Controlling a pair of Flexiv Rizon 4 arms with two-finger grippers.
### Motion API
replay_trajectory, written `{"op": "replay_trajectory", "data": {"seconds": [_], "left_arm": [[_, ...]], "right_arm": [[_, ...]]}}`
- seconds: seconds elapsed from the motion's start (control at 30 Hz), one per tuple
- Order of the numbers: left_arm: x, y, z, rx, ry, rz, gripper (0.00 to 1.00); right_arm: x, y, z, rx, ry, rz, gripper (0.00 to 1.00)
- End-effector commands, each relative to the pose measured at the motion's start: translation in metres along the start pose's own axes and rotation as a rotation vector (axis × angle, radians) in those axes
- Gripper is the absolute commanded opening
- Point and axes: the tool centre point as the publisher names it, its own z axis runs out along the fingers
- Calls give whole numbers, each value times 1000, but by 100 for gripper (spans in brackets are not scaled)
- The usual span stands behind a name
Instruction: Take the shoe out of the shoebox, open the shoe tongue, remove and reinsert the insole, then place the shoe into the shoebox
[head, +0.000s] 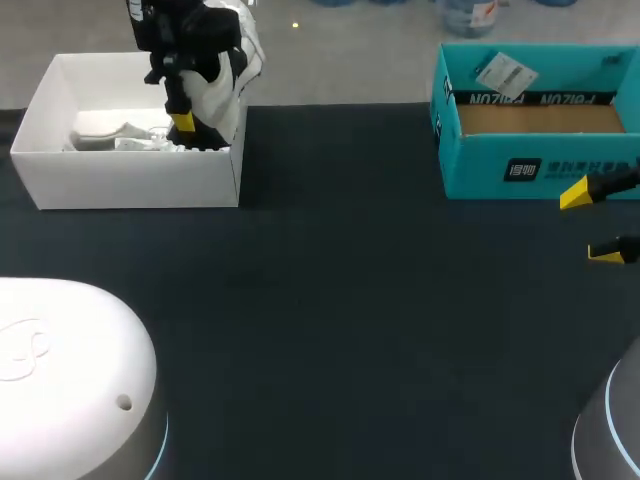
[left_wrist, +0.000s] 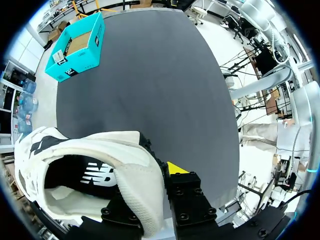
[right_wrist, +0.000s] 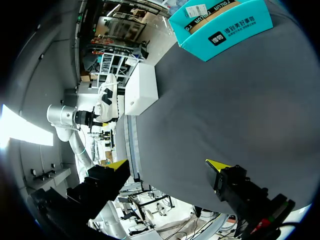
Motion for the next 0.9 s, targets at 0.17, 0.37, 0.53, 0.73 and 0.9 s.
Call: {"op": "replay_trajectory", "data": {"seconds": [0.17,0.37,0.53,0.73,0.9], "left_arm": [[-44,54,-6,2,3,-26,0],[-60,84,-9,-17,-22,13,0],[-76,111,-10,-29,0,24,0],[-97,145,-7,-38,22,-2,0],[-122,179,-7,-14,41,-47,0]], "right_arm": [[0,-2,0,-3,-2,1,100],[0,-2,0,-3,-2,1,100],[0,-2,0,-3,-2,1,100],[0,-2,0,-3,-2,1,100],[0,-2,0,-3,-2,1,100]]}}
